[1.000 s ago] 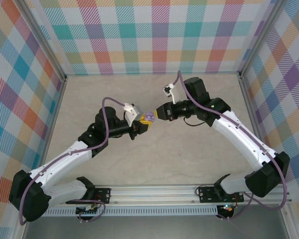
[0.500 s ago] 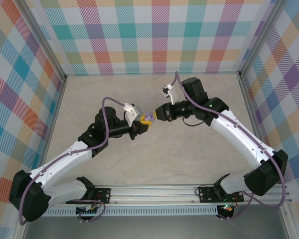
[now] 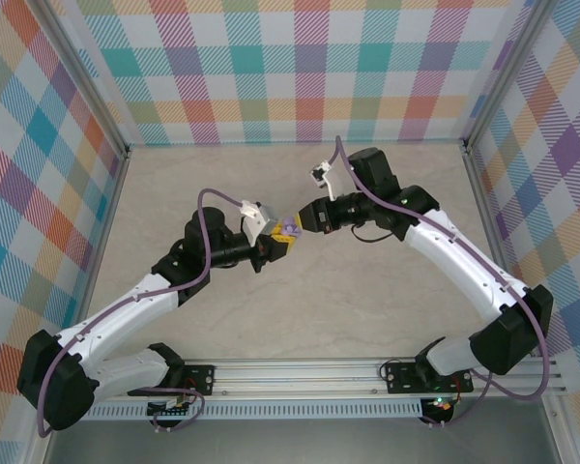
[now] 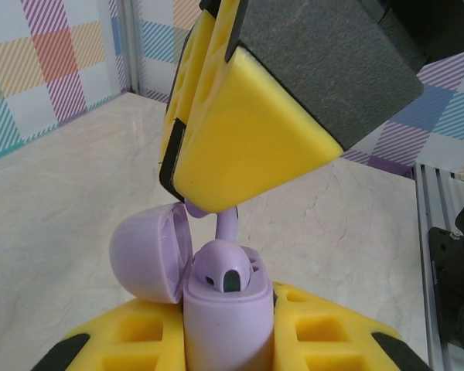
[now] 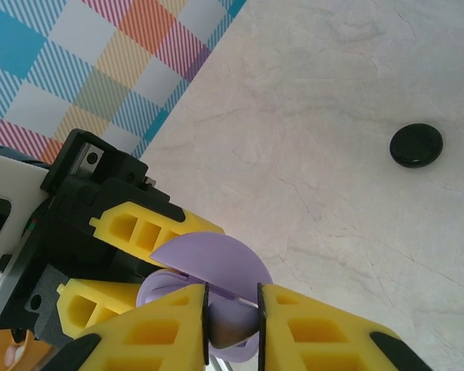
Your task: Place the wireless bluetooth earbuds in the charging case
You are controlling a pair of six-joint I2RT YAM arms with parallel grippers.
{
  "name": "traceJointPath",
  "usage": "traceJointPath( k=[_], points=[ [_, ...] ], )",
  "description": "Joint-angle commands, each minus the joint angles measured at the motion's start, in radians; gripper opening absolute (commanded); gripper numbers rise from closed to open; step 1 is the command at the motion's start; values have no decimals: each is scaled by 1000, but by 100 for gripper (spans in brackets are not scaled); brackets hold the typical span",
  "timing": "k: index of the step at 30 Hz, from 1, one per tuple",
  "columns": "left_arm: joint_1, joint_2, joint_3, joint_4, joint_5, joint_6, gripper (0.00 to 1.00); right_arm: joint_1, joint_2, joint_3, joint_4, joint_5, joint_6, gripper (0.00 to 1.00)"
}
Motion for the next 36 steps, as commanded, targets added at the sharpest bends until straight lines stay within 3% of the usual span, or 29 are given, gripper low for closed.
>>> traceJointPath(
  k=[1, 18, 36],
  points=[
    [-12, -23, 18, 100, -2, -24, 21, 17, 9, 16, -24, -12, -14, 20],
    [-12, -21, -26, 191, -40, -75, 21, 17, 12, 11, 9, -28, 47, 13],
    [-12, -28, -41, 185, -93, -63, 20, 17, 1, 29, 2, -69, 60, 14]
  ],
)
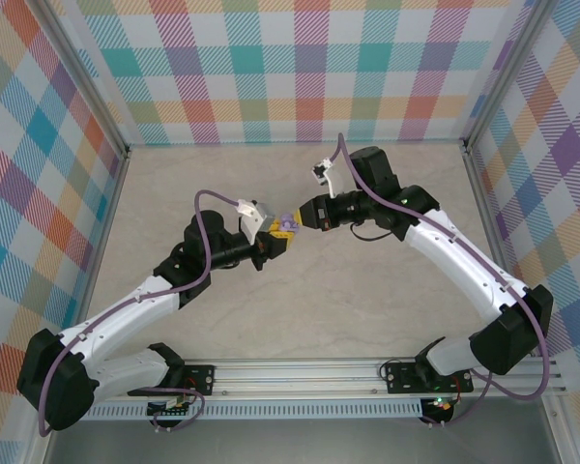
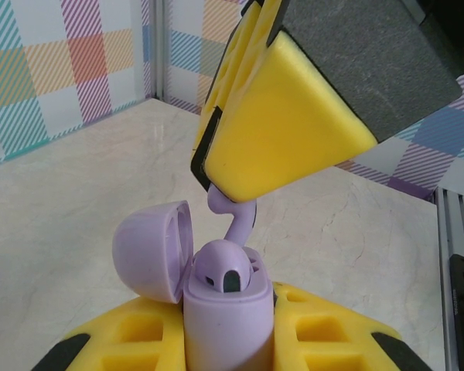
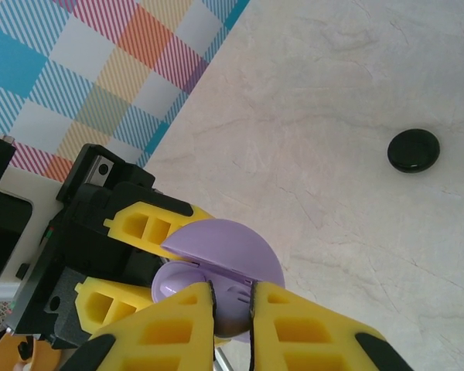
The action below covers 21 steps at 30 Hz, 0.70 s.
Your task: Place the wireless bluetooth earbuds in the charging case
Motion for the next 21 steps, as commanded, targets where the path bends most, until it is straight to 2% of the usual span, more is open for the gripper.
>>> traceJointPath(
  k=[1, 21],
  points=[
    [-10, -29, -2, 104, -17, 3, 20, 18, 5, 30, -27, -78, 7, 14],
    [-10, -32, 5, 155, 14, -14, 20, 17, 56, 49, -85, -110, -7, 16]
  ],
)
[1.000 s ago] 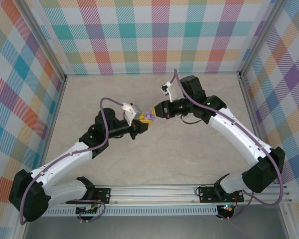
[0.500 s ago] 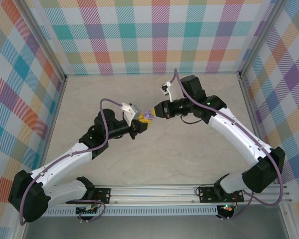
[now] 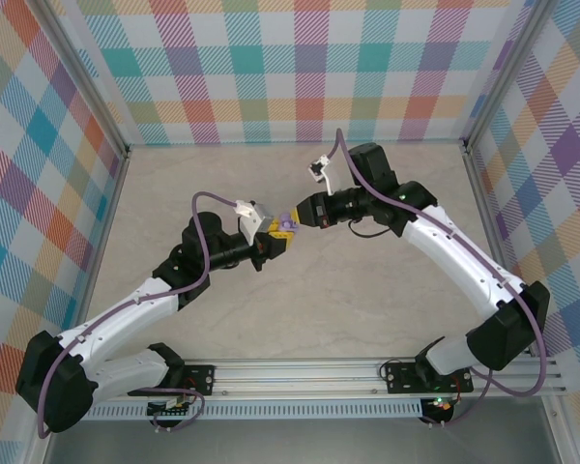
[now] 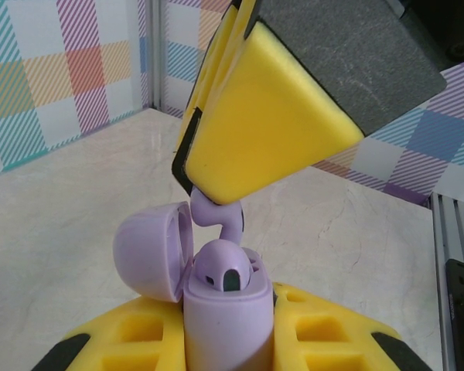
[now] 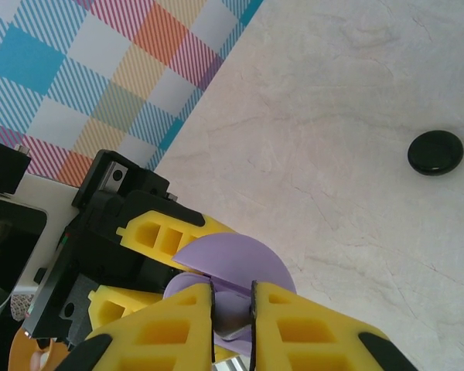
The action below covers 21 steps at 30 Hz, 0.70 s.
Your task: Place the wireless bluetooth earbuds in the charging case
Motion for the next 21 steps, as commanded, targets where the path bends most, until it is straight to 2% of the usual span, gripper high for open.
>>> traceJointPath(
  k=[1, 8, 21],
  points=[
    [-10, -19, 17, 126, -1, -10, 20, 18, 27, 6, -69, -66, -8, 16],
    [-9, 0, 18, 121, -5, -23, 20, 17, 46, -14, -90, -54, -18, 16],
    [-10, 8, 19, 130, -31, -41, 20, 17, 57, -52, -102, -80, -27, 25]
  ],
)
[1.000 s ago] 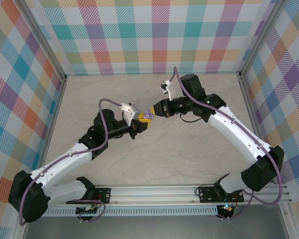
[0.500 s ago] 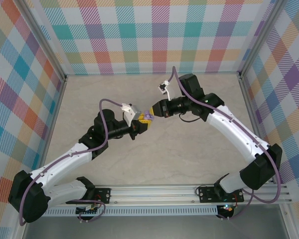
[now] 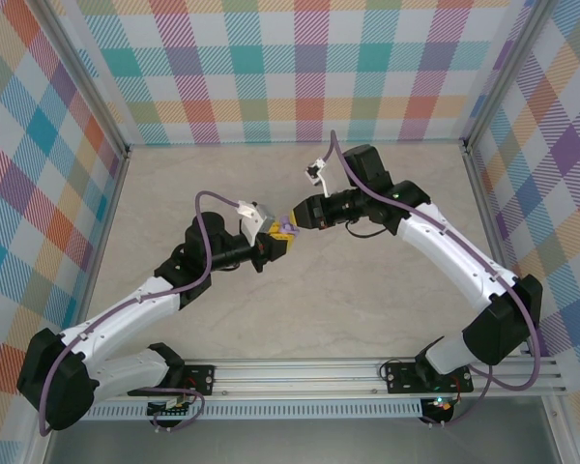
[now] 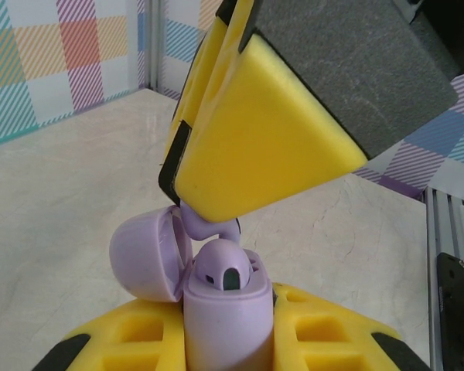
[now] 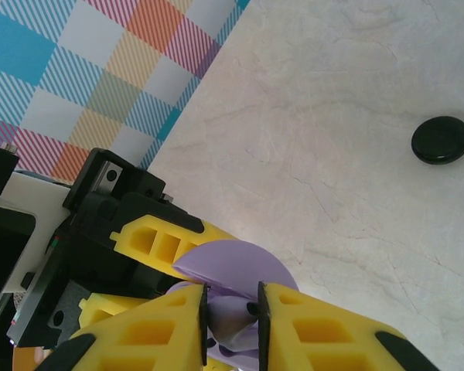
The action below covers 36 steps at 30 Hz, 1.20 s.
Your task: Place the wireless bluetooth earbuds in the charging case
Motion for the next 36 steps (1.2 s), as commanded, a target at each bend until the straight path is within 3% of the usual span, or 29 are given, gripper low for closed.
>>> traceJointPath(
  k=[1, 13, 22, 36],
  points=[
    [-9, -7, 18, 159, -34, -13, 20, 18, 25, -38, -103, -62, -17, 25],
    [-9, -4, 14, 174, -35, -22, 19, 18, 36, -46, -112, -59, -22, 27],
    [-9, -11, 8, 161, -42, -14, 18, 16, 15, -43, -105, -24, -5, 16],
    [-9, -40, -6, 175, -35, 7, 18, -44, -80, -48, -87, -104, 10, 15]
  ],
)
